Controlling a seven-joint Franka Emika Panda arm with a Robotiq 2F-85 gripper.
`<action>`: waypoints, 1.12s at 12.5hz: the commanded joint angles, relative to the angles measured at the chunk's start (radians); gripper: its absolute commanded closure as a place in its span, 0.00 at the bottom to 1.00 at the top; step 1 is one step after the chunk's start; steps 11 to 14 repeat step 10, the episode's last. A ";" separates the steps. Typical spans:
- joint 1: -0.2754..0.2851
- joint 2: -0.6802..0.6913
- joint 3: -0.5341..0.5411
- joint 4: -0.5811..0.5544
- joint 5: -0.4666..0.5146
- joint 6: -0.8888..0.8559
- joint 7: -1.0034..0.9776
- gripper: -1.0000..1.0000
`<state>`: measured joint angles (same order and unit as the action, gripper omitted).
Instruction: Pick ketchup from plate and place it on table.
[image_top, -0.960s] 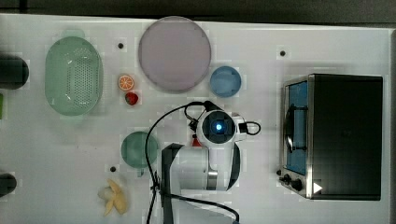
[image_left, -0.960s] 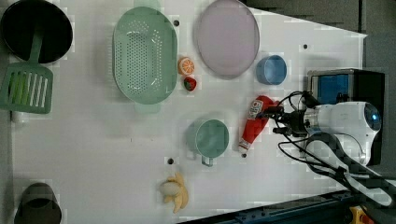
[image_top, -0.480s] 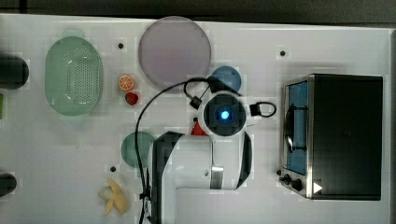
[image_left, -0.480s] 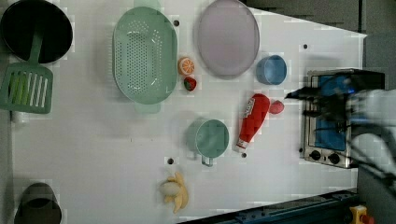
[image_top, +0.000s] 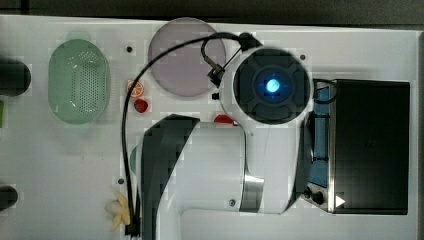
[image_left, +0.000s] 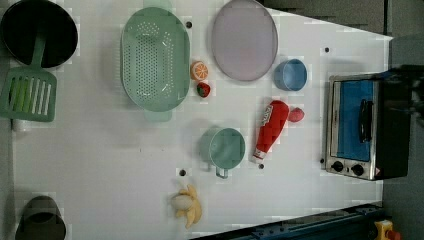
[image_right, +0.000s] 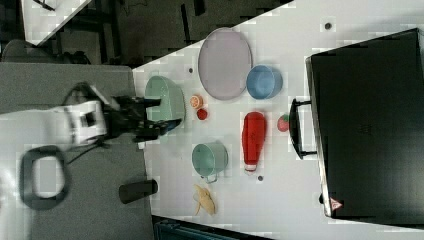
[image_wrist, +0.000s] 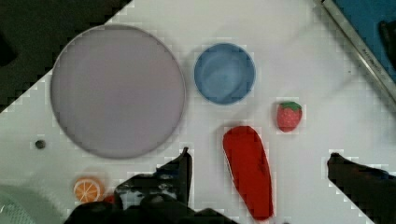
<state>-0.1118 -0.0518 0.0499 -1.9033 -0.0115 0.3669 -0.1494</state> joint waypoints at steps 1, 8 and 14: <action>0.008 -0.002 -0.006 0.127 0.005 -0.207 0.072 0.00; 0.008 -0.001 -0.006 0.178 0.005 -0.314 0.072 0.00; 0.008 0.000 -0.006 0.178 0.005 -0.314 0.072 0.00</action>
